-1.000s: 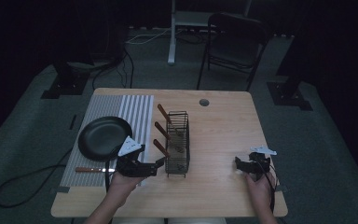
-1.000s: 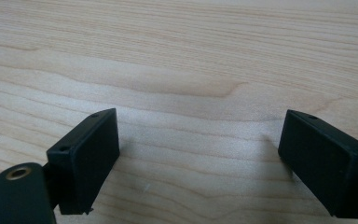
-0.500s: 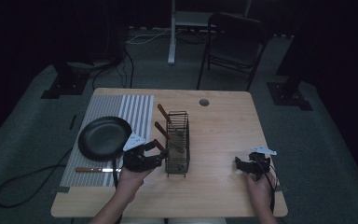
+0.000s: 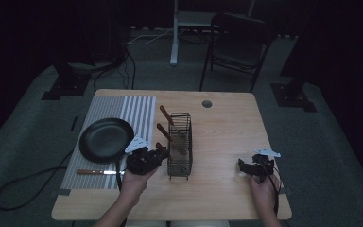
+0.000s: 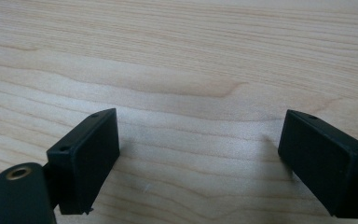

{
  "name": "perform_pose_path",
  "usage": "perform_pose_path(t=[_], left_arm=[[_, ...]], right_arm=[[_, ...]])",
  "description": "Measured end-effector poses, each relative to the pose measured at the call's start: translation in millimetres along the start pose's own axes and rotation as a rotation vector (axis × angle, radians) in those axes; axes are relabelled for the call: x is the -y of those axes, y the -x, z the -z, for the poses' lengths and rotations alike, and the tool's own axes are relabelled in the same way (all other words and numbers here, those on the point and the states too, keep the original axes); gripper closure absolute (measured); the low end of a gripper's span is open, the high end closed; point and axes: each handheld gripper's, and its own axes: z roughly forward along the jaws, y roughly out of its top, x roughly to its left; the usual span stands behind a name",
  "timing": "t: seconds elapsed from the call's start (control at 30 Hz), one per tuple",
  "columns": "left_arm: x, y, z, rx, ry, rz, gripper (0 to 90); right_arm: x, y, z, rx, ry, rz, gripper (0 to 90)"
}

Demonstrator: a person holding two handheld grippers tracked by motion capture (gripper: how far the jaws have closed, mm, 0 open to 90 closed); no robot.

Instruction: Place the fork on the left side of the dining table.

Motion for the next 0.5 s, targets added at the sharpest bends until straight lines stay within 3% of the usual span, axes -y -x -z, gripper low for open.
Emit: perform_pose_path(t=[0.37,0.5], left_arm=[[-0.9,-2.3,3.6,0.005,0.048,0.022,77.5],[-5.2,-1.5,8.3,0.002,0.062,0.007,77.7]], right_arm=[[0.0,0.0,0.0,0.0,0.0,0.0,12.1],[0.0,0.0,0.0,0.0,0.0,0.0,12.0]])
